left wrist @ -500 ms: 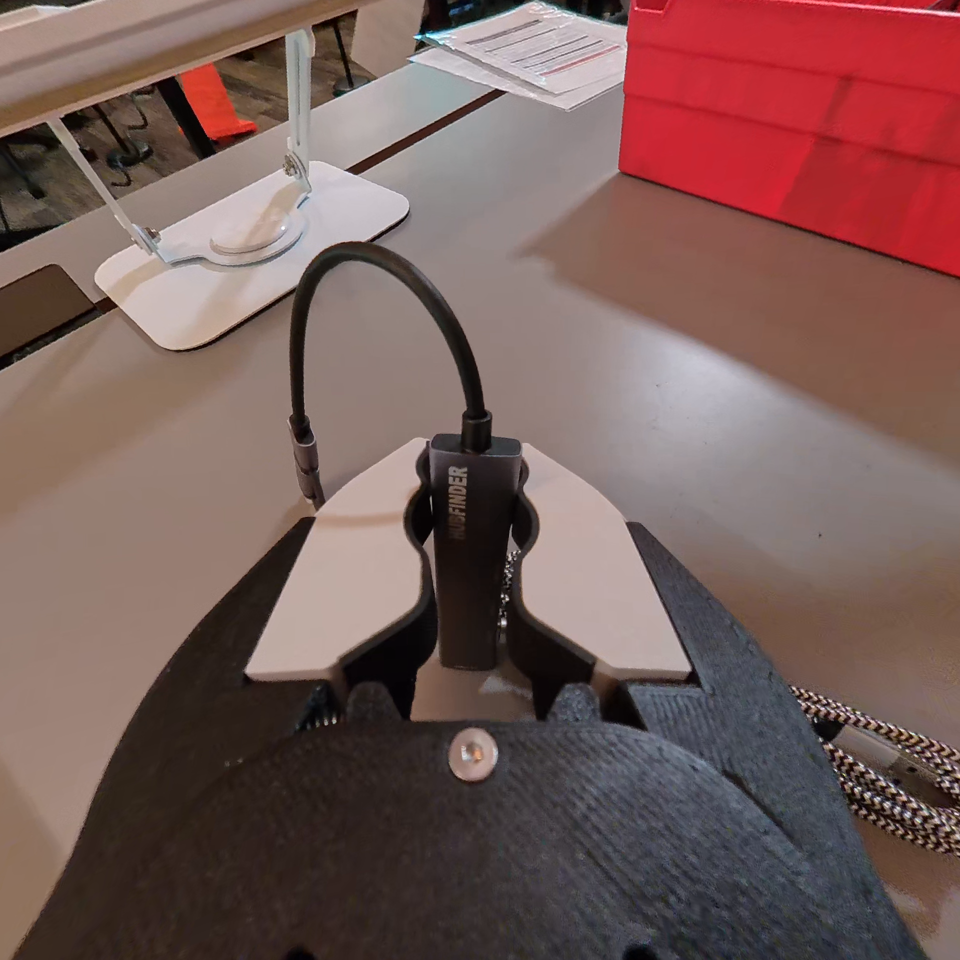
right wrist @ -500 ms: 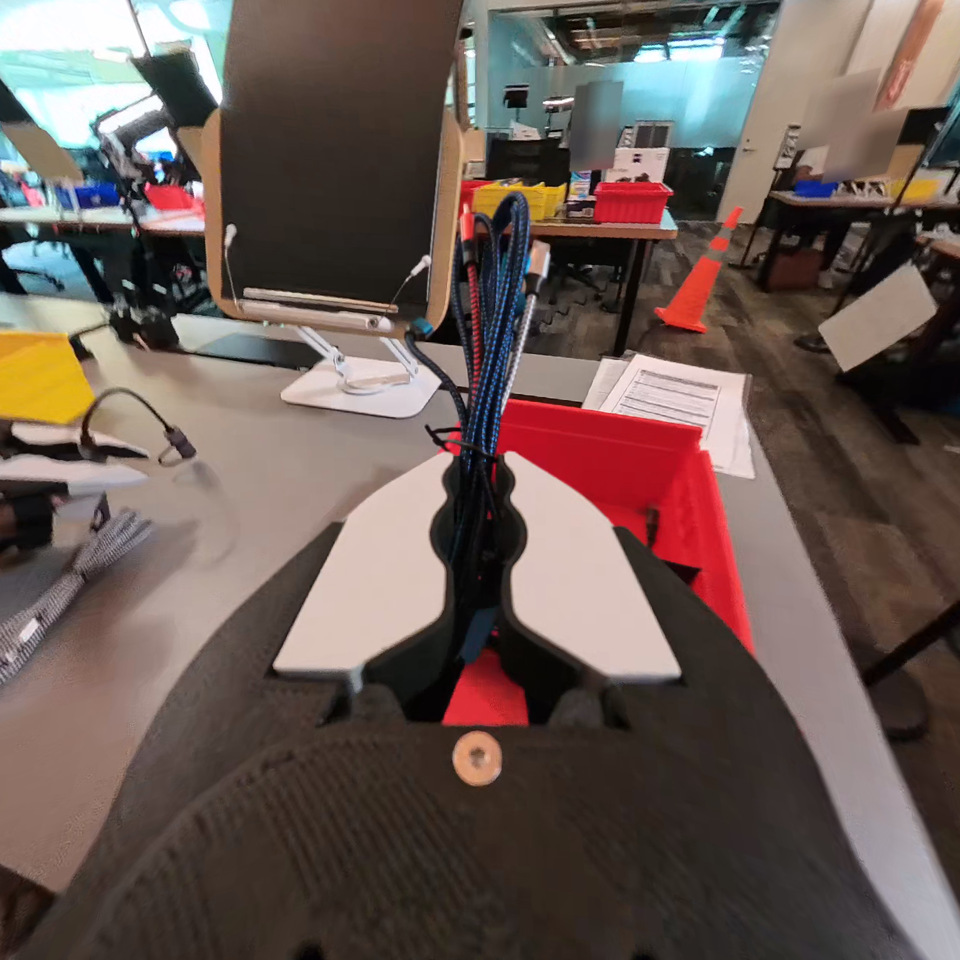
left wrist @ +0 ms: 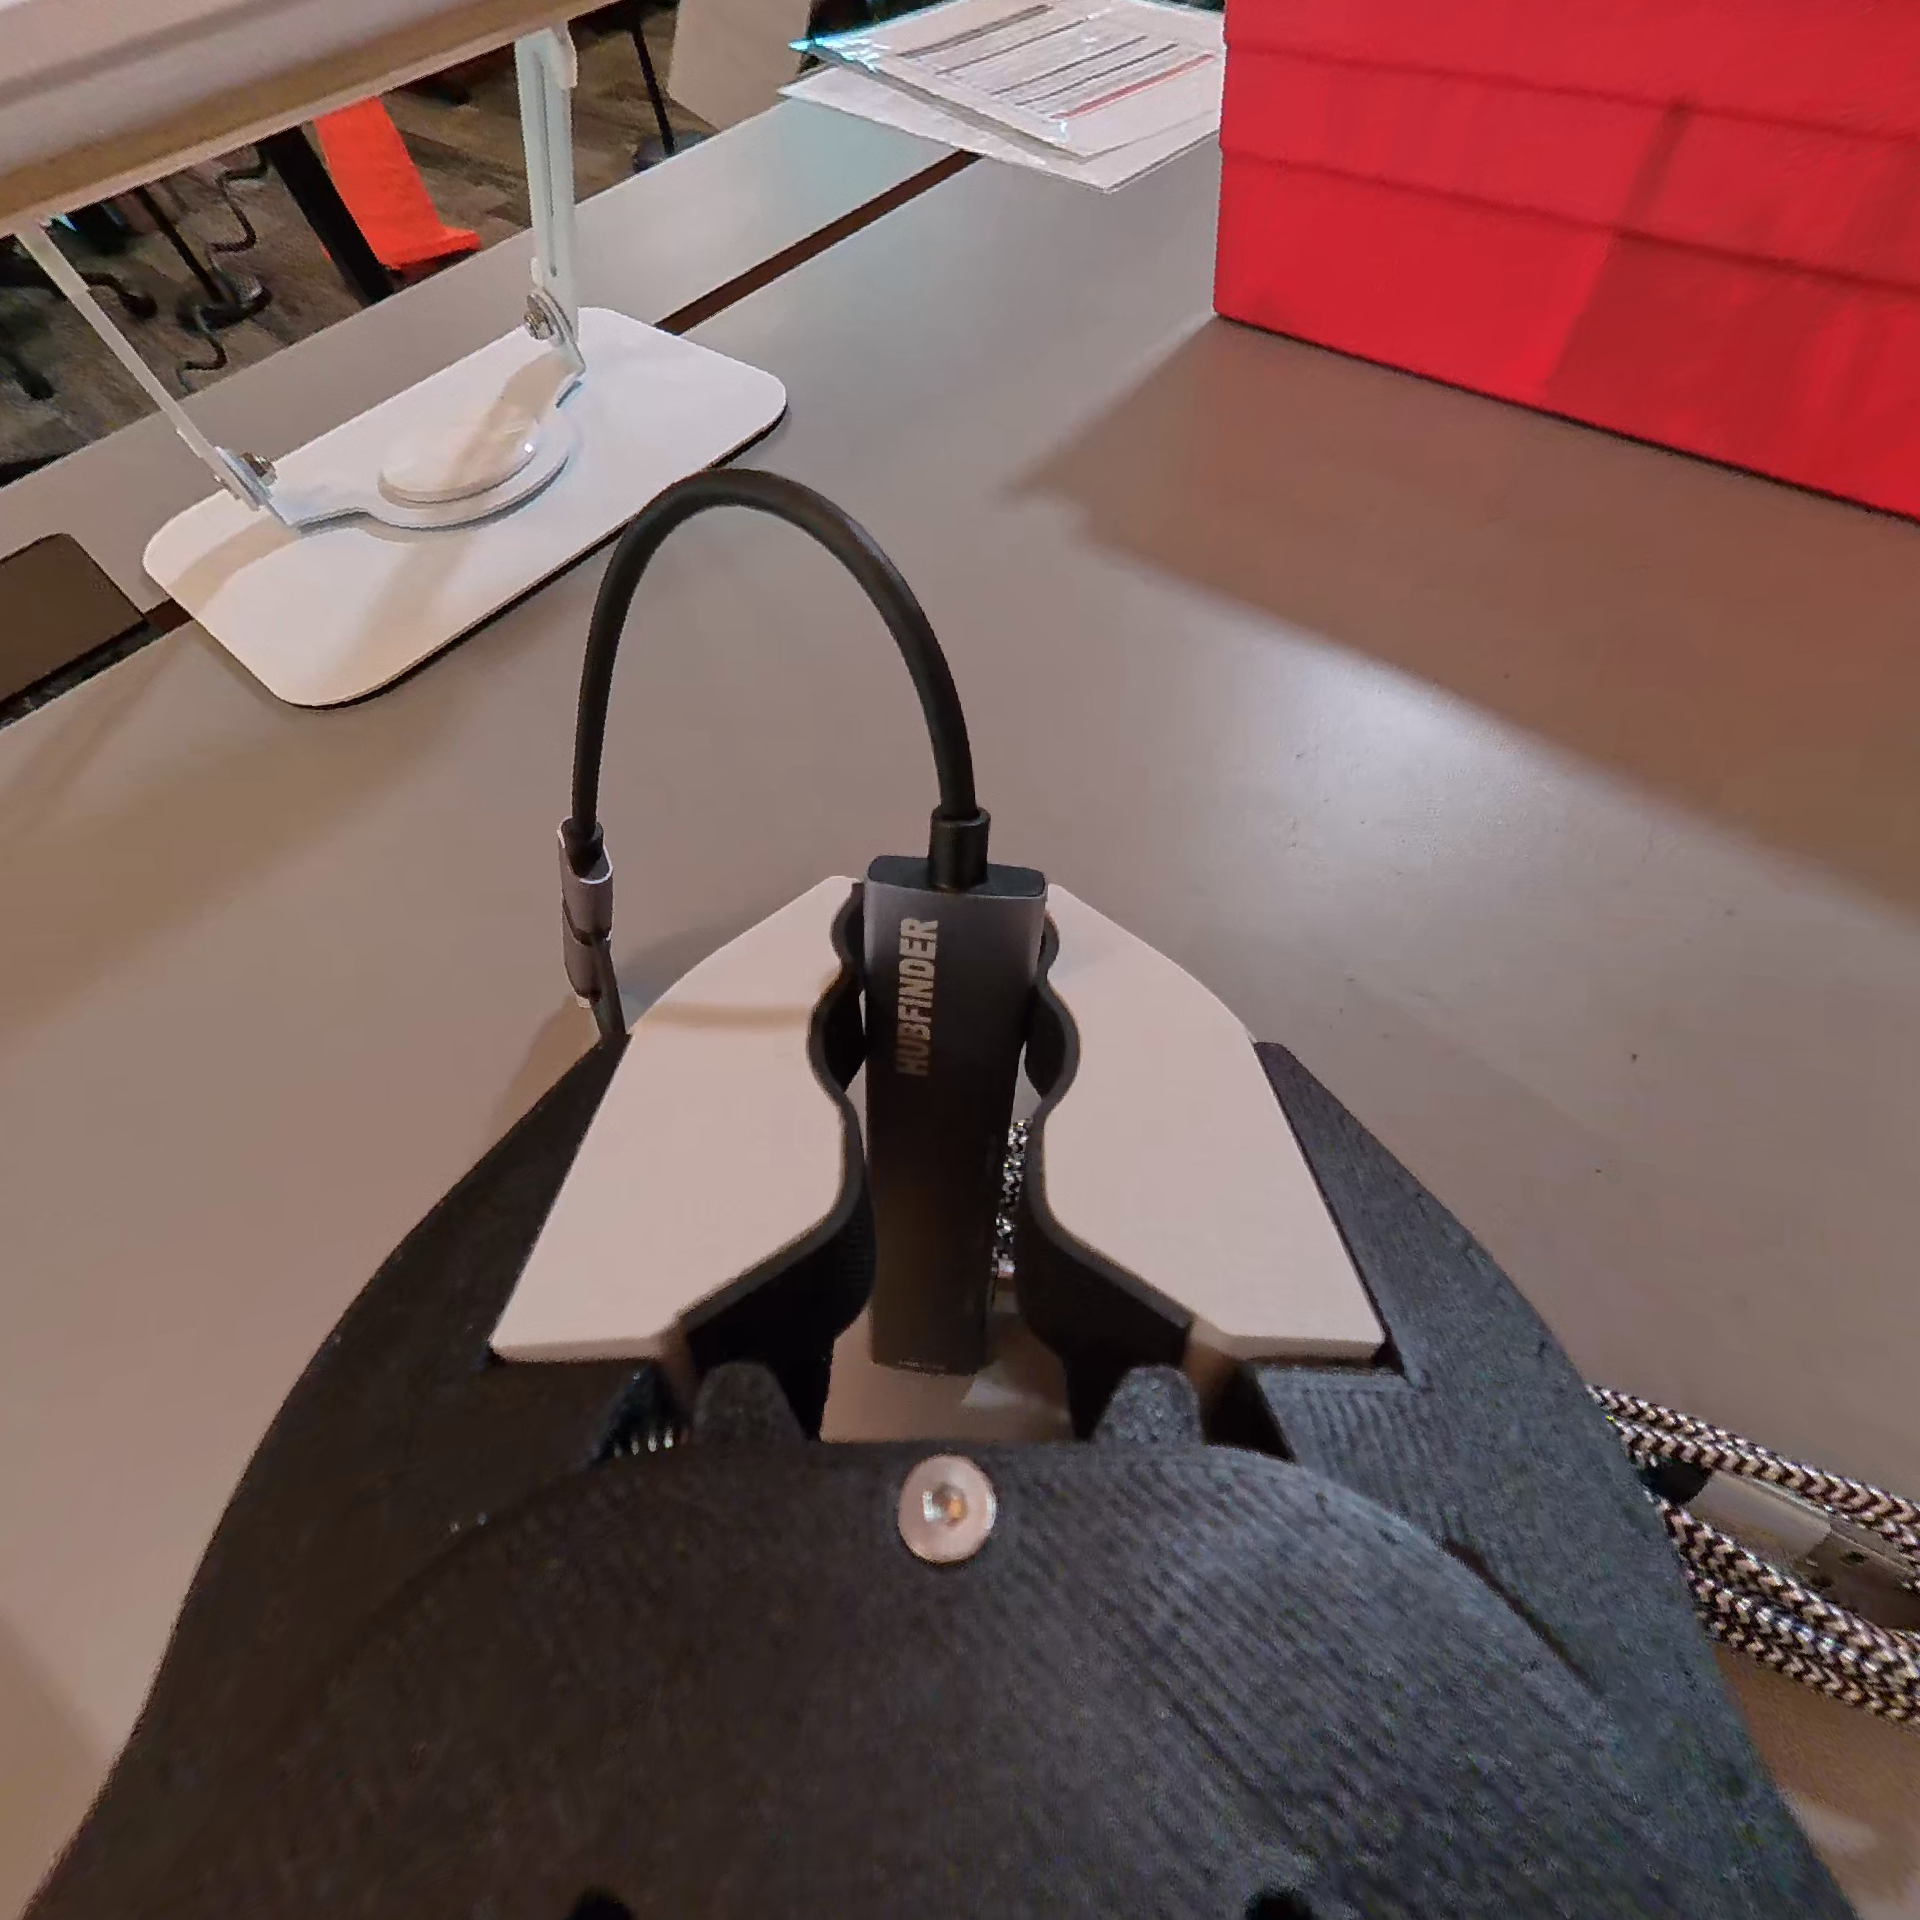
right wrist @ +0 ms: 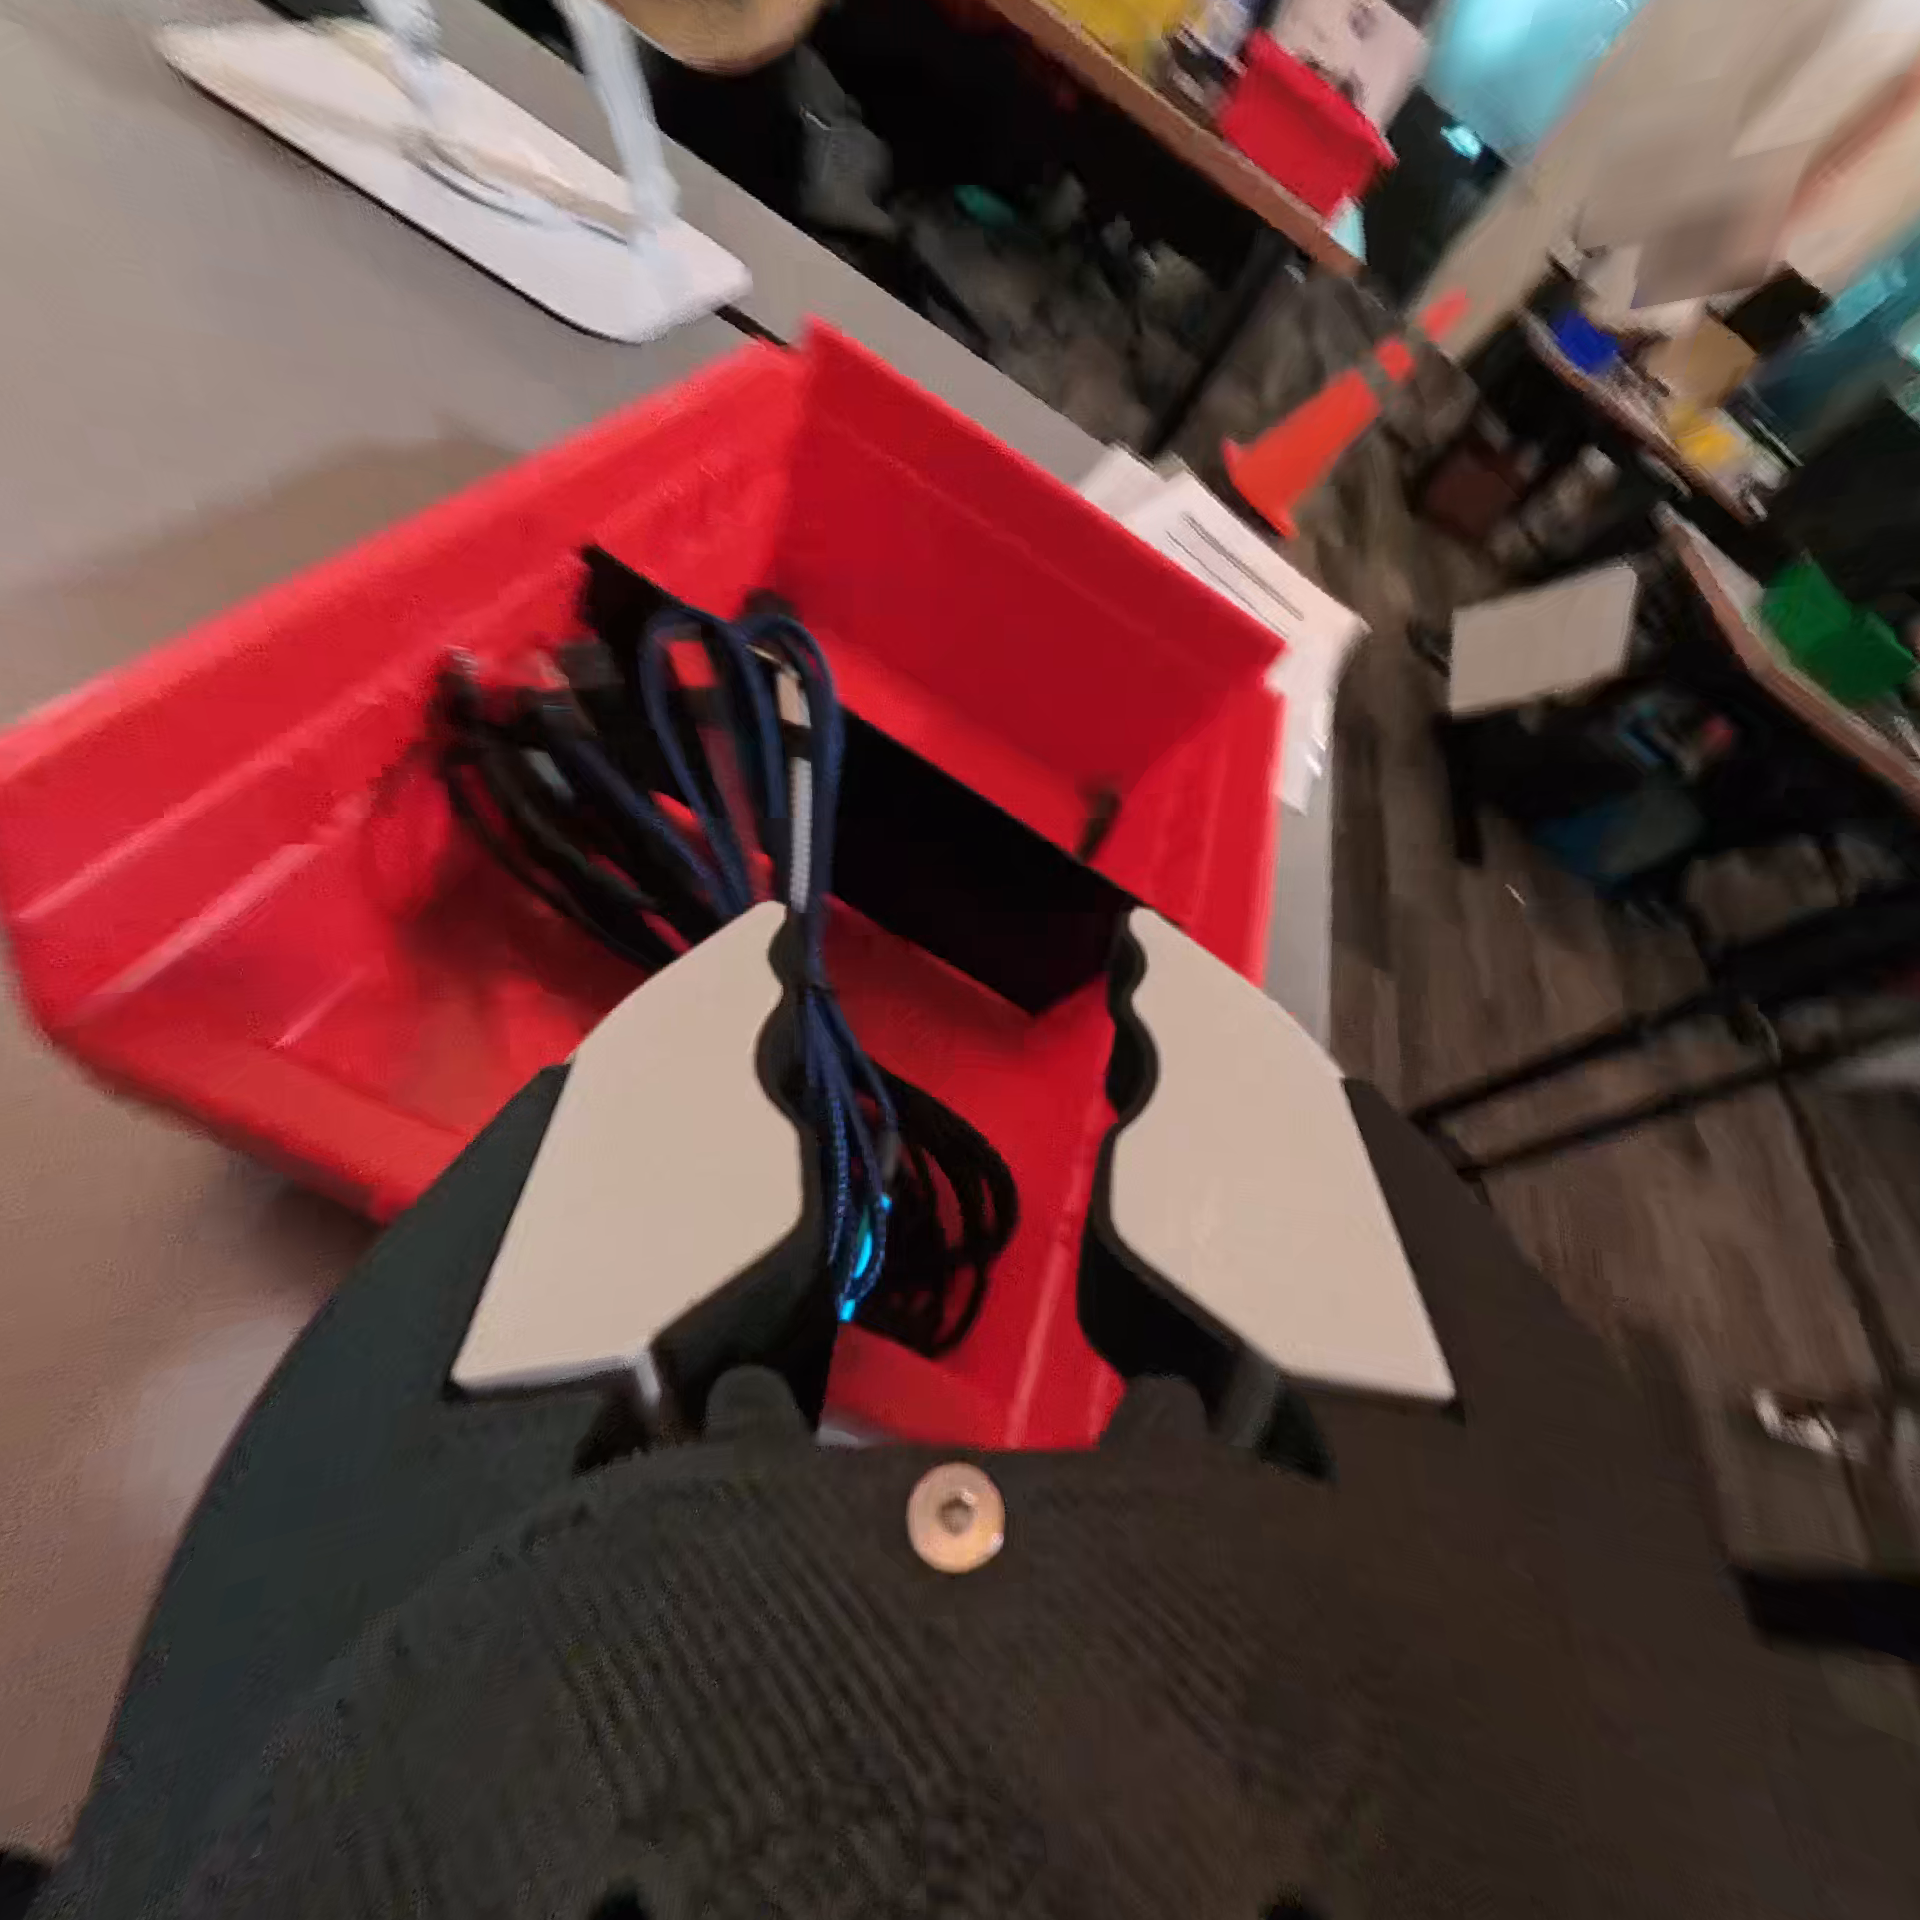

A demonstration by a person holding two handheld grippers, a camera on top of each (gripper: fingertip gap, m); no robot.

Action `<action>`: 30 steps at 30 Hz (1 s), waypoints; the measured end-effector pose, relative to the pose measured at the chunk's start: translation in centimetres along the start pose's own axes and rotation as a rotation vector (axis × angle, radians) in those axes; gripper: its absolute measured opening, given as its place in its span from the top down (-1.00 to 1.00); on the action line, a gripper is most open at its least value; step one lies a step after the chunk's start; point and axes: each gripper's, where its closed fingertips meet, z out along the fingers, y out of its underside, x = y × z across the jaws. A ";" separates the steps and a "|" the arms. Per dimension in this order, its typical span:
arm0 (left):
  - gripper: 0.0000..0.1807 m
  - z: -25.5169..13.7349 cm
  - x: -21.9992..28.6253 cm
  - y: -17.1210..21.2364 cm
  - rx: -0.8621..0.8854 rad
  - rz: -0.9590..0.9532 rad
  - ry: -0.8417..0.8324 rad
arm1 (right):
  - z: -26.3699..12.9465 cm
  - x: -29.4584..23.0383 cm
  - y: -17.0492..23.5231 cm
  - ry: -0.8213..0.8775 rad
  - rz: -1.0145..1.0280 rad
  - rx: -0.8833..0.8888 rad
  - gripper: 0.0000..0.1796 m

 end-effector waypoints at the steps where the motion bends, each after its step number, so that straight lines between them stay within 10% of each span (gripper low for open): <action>1: 0.66 0.0 0.0 0.1 -0.003 0.004 -0.001 | 0.0 1.1 0.3 0.052 0.024 -0.018 0.34; 7: 0.66 0.2 0.2 0.1 -0.009 0.009 0.005 | -1.3 -0.2 -2.2 -0.086 0.156 0.100 0.48; 13: 0.66 0.3 0.4 0.4 -0.027 0.028 0.006 | 0.4 -5.0 1.8 -0.268 0.096 -0.215 0.43; 17: 0.66 0.3 0.4 0.4 -0.027 0.028 0.009 | 0.5 -2.4 6.3 -0.084 -0.025 -0.492 0.59; 30: 0.66 0.2 0.5 0.2 -0.005 -0.068 0.061 | -0.4 -2.5 -4.0 -0.025 0.020 -0.042 0.58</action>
